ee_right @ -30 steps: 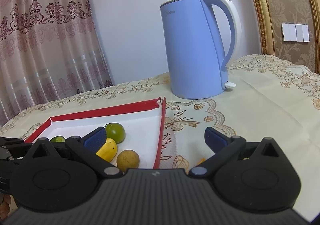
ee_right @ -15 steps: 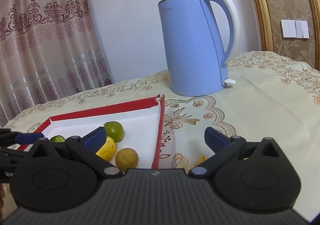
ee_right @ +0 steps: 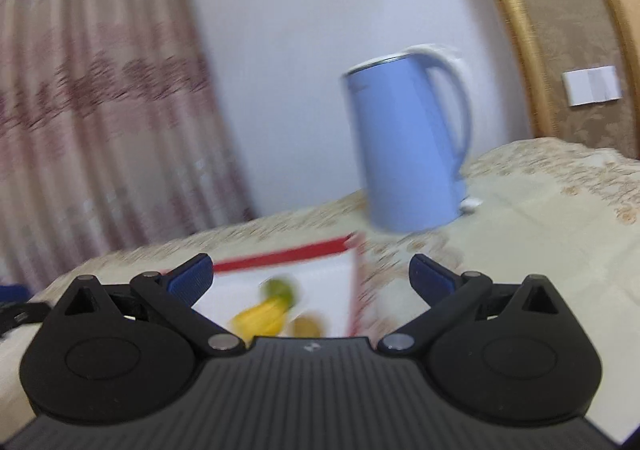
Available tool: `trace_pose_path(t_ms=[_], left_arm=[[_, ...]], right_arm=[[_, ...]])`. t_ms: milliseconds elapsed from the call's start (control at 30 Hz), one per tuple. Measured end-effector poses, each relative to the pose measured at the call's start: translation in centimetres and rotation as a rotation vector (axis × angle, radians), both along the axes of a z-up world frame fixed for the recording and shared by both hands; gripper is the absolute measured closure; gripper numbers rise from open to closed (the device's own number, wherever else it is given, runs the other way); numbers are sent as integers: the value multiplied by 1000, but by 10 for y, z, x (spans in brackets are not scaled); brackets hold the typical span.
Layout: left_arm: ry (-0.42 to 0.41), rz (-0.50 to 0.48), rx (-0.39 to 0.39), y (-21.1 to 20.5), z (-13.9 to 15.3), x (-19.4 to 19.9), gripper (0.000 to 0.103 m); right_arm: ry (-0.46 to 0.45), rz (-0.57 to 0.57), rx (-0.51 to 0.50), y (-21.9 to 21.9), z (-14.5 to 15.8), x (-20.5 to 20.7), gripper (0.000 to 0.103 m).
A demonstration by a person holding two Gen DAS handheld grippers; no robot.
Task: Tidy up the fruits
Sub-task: 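Withdraw both grippers toward the green tomato and yellow pepper, then close the right gripper on the green tomato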
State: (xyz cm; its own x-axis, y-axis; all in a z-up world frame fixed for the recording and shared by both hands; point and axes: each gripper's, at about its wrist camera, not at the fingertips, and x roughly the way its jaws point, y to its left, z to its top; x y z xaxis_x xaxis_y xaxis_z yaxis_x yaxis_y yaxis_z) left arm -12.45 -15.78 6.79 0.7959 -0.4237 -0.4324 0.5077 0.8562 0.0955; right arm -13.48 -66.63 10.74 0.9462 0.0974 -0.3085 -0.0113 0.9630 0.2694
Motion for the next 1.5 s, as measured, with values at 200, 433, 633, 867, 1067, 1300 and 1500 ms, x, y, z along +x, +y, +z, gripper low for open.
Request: trace_pose_path(t_ms=[200, 433, 633, 867, 1067, 1300, 1500], left_arm=[[29, -1, 6, 17, -19, -10, 15], [58, 8, -37, 36, -27, -14, 15], [76, -4, -48, 41, -30, -11, 15], [99, -18, -46, 39, -35, -9, 15], [109, -22, -38, 37, -38, -9, 15], [115, -17, -28, 34, -39, -9, 15], [116, -25, -10, 26, -39, -11, 15]], right_arm=[[149, 209, -252, 81, -5, -17, 0], [256, 284, -384, 124, -14, 0, 24], [310, 315, -369, 137, -22, 13, 45], [351, 325, -371, 143, -29, 21, 56], [353, 329, -355, 141, -30, 22, 56], [347, 322, -336, 138, -28, 21, 66], [335, 326, -317, 134, -25, 17, 71]])
